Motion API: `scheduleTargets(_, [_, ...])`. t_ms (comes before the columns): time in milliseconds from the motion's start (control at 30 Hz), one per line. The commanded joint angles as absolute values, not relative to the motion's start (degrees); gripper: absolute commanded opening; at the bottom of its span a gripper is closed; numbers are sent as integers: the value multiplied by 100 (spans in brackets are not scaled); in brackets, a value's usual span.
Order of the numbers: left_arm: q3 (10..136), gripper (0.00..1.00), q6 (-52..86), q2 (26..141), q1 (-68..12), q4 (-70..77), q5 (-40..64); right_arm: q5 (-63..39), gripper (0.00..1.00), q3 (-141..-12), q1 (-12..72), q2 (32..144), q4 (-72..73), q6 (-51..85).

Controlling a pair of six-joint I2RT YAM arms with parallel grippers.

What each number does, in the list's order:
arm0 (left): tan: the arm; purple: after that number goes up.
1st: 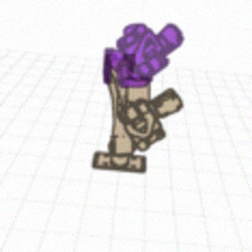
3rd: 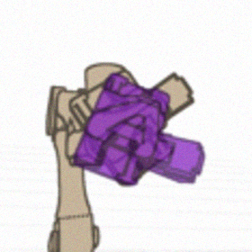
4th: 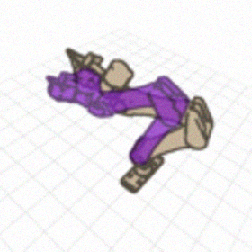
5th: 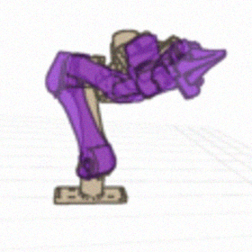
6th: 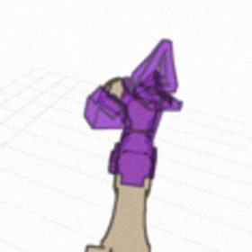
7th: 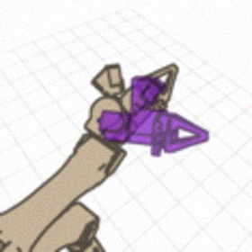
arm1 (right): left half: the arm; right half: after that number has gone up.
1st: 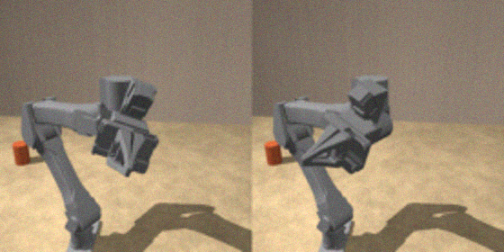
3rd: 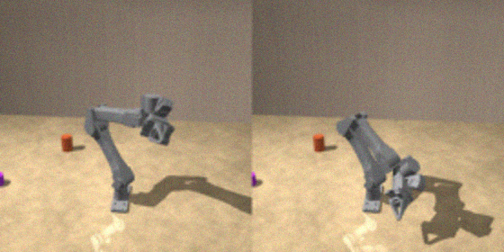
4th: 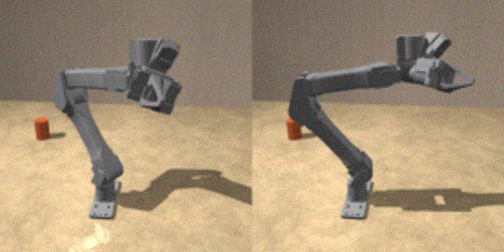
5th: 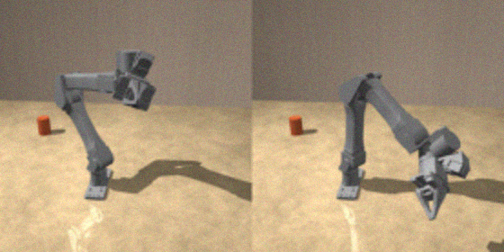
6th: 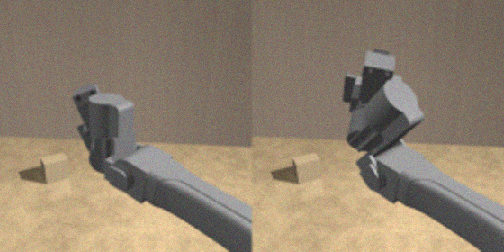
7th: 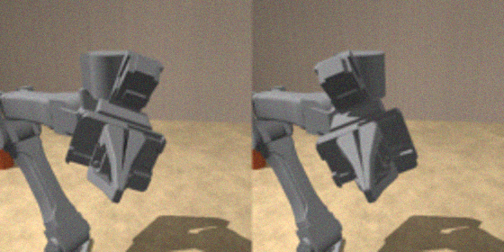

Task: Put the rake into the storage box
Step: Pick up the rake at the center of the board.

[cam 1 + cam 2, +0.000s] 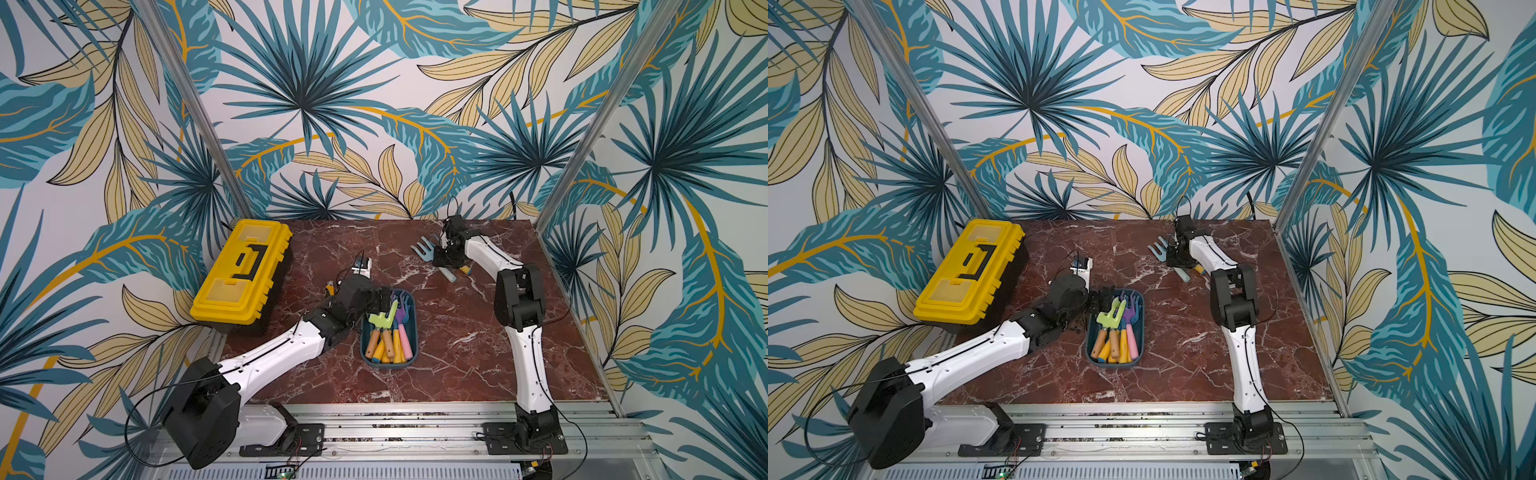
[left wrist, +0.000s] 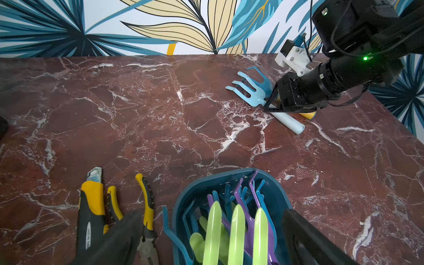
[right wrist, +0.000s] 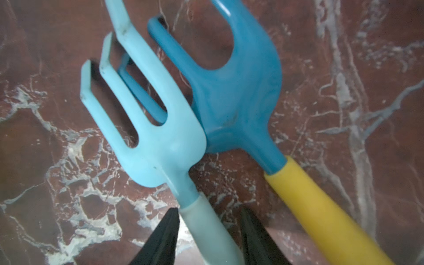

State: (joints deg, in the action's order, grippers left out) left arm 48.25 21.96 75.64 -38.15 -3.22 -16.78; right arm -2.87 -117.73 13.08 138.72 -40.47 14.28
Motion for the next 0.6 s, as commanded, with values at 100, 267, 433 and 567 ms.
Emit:
scheduleTargets(100, [4738,100,2408,7600,-3579,-345,-1768,704,44,-11722,1764,13875,-4777,1195])
scheduleTargets(267, [4686,100,2862,7731,-3047,-412,-1253,1147,40,-11980,1983,14078,-4968,1072])
scheduleTargets(433, [4606,100,3039,7693,-2807,-387,-988,1326,37,-12411,2056,14369,-5177,972])
scheduleTargets(567, [4579,100,3050,7649,-2774,-386,-980,1409,36,-12656,2074,14595,-5310,916])
